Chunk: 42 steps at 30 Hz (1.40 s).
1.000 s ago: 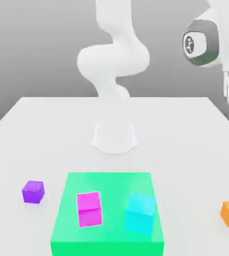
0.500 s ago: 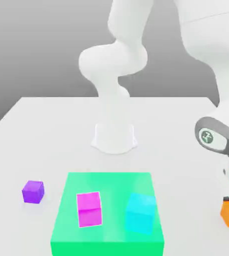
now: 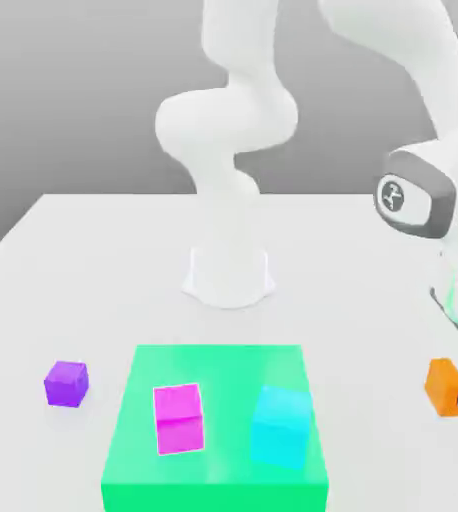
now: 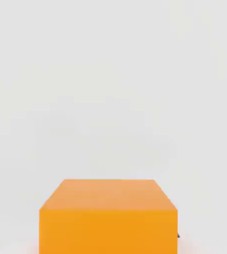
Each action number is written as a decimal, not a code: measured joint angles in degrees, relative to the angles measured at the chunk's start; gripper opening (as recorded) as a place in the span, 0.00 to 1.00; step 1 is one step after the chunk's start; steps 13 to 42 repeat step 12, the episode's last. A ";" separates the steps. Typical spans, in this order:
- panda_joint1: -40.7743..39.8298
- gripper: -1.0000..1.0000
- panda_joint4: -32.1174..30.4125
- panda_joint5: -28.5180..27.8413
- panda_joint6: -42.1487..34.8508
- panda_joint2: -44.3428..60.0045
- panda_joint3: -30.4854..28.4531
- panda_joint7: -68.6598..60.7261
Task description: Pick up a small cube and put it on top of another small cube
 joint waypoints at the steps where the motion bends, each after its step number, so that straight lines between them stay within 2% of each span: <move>1: -2.84 0.00 0.21 0.25 -2.12 -1.89 -1.23 -2.91; 4: -9.83 0.00 0.81 0.84 -8.40 -7.20 -4.38 -11.61; 8: -12.70 0.00 -1.05 1.85 -3.26 -3.69 -3.35 -15.05; 9: -12.10 1.00 -1.52 1.90 -1.65 -2.55 -3.05 -15.19; 42: -12.01 1.00 -1.52 1.90 -1.66 -2.55 -3.05 -15.19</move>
